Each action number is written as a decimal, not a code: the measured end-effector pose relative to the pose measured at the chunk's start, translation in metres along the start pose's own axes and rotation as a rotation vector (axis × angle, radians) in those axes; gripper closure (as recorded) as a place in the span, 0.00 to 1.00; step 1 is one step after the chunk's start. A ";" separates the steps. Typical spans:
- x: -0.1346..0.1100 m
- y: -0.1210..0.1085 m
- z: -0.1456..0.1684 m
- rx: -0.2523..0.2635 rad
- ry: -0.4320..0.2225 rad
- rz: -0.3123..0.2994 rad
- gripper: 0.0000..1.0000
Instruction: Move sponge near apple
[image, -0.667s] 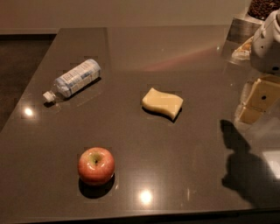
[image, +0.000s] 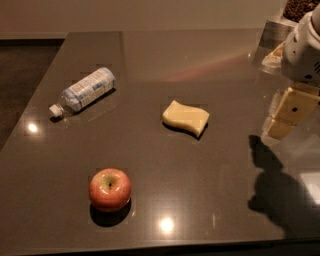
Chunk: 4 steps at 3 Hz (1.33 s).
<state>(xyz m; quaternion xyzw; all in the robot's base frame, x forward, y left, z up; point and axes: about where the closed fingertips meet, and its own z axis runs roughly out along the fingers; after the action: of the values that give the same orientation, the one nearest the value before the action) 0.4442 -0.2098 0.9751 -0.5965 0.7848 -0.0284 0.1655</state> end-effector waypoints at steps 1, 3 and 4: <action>-0.013 -0.009 0.016 -0.023 -0.032 0.034 0.00; -0.039 -0.030 0.077 -0.053 -0.088 0.118 0.00; -0.045 -0.036 0.099 -0.058 -0.099 0.146 0.00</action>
Offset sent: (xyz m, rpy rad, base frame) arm 0.0579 0.0436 -0.0459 0.1616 0.0701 -0.0676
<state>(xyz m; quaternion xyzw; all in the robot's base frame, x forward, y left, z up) 0.5173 -0.1628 0.9002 -0.5431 0.8175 0.0362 0.1884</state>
